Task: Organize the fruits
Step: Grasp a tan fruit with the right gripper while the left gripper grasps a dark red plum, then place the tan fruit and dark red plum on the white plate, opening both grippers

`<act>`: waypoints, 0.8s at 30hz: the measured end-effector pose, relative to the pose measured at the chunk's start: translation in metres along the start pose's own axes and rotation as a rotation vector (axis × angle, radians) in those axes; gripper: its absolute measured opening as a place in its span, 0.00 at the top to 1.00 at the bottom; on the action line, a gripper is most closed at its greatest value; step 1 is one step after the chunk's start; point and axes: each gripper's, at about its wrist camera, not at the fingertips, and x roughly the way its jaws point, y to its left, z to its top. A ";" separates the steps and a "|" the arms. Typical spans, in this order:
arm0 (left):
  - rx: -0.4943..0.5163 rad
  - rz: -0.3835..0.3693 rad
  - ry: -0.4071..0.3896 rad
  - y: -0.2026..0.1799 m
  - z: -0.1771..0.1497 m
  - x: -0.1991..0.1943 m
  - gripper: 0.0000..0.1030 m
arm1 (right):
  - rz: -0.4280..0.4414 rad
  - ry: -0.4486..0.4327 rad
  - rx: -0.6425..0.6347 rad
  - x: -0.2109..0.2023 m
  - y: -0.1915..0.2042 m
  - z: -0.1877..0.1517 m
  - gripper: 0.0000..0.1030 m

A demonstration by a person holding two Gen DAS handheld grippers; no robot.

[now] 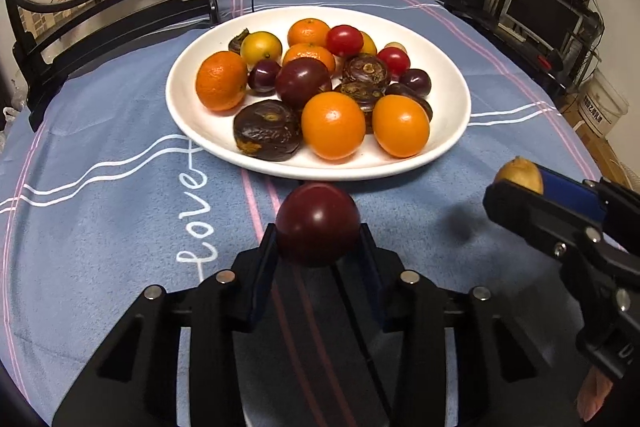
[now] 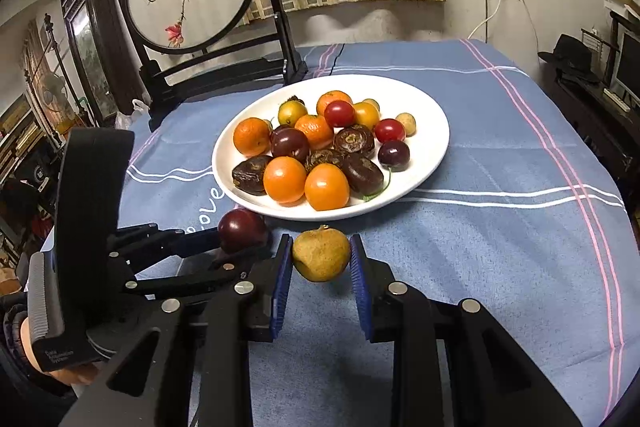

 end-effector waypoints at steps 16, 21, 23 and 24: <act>-0.072 0.083 -0.080 0.031 0.074 -0.003 0.62 | 0.053 -0.068 0.081 0.036 -0.006 0.076 0.71; -0.098 0.106 -0.065 0.036 0.083 0.008 0.47 | 0.054 -0.082 0.149 0.055 -0.018 0.086 0.45; -0.083 0.146 -0.103 0.031 0.080 0.001 0.15 | 0.050 -0.100 0.158 0.050 -0.021 0.082 0.37; -0.075 0.158 -0.118 0.031 0.080 -0.002 0.12 | 0.042 -0.102 0.155 0.050 -0.022 0.080 0.31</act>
